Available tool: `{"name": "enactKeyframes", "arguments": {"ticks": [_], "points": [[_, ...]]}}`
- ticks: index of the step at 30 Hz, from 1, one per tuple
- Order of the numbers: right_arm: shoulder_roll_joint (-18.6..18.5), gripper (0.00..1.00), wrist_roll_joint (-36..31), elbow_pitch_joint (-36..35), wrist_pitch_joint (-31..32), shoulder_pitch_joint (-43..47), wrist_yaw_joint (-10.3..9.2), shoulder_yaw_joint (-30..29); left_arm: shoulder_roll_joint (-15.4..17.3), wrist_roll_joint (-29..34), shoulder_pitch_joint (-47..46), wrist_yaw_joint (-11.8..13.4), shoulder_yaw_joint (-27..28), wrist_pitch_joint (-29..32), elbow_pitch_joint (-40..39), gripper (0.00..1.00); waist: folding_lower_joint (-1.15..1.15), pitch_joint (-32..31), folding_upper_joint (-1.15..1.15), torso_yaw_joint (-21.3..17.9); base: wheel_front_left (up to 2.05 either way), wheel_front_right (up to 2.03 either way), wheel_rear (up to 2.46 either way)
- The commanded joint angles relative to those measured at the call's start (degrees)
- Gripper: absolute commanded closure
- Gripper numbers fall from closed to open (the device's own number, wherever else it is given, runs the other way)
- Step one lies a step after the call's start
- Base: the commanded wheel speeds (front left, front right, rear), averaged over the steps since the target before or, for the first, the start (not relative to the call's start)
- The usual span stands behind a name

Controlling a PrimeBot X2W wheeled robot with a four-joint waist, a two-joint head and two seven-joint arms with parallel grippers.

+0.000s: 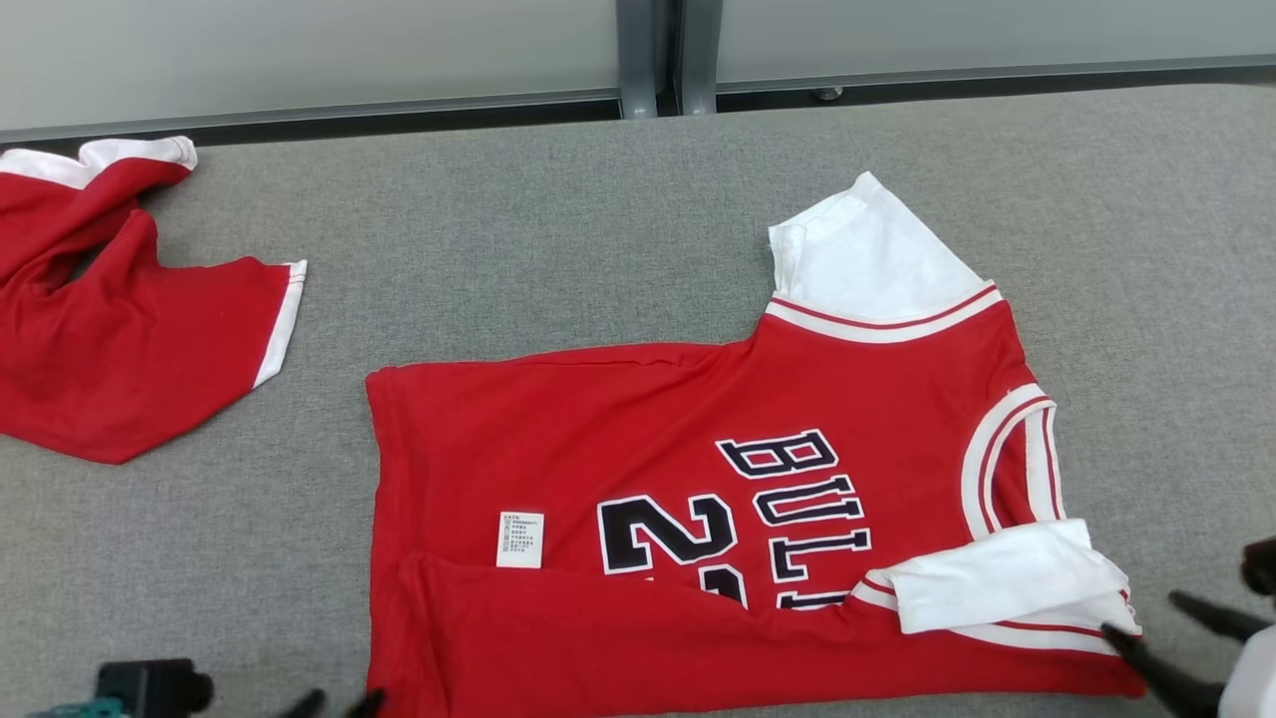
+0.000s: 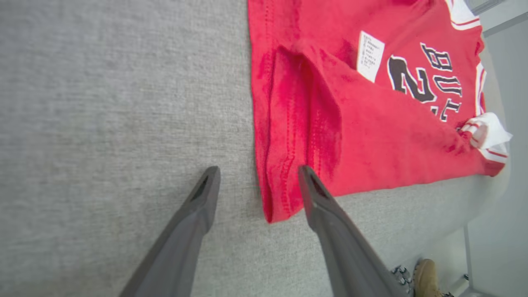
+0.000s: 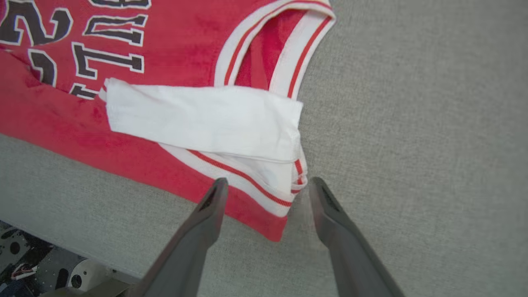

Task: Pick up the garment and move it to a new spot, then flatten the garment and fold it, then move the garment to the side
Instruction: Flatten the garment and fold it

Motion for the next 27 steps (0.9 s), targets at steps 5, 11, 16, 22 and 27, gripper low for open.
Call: {"name": "enactKeyframes", "arguments": {"ticks": [5,11,16,22,27], "points": [[-2.48,0.00,-3.54,-7.87,-1.79,-4.06,-0.01,-4.79,2.48,6.11,-3.66,4.47,4.49,-4.69,-3.68,0.00,0.00,0.94,0.00,0.03,0.00,0.00,0.00],[-3.95,0.00,-5.33,-4.14,1.34,-19.40,-0.01,-0.50,1.58,11.23,-17.79,6.30,1.98,-1.27,-2.07,0.00,0.00,6.14,0.00,1.18,0.00,0.00,0.00],[-0.50,0.00,-7.98,6.69,2.89,-37.18,-0.01,5.49,-2.01,12.58,-31.98,4.90,-1.47,2.77,5.65,0.00,0.00,10.63,0.00,2.39,0.00,0.00,0.00],[3.89,0.00,-11.69,19.48,1.40,-50.14,-0.01,9.12,-5.43,13.94,-41.72,2.53,-4.52,4.39,14.26,0.00,0.00,13.40,0.00,4.17,0.00,0.00,0.00],[6.52,0.00,-13.54,29.67,-1.10,-57.21,-0.01,11.61,-7.94,15.14,-46.75,0.21,-7.01,4.29,19.00,0.00,0.00,14.60,0.00,5.78,0.00,0.00,0.00]]}}
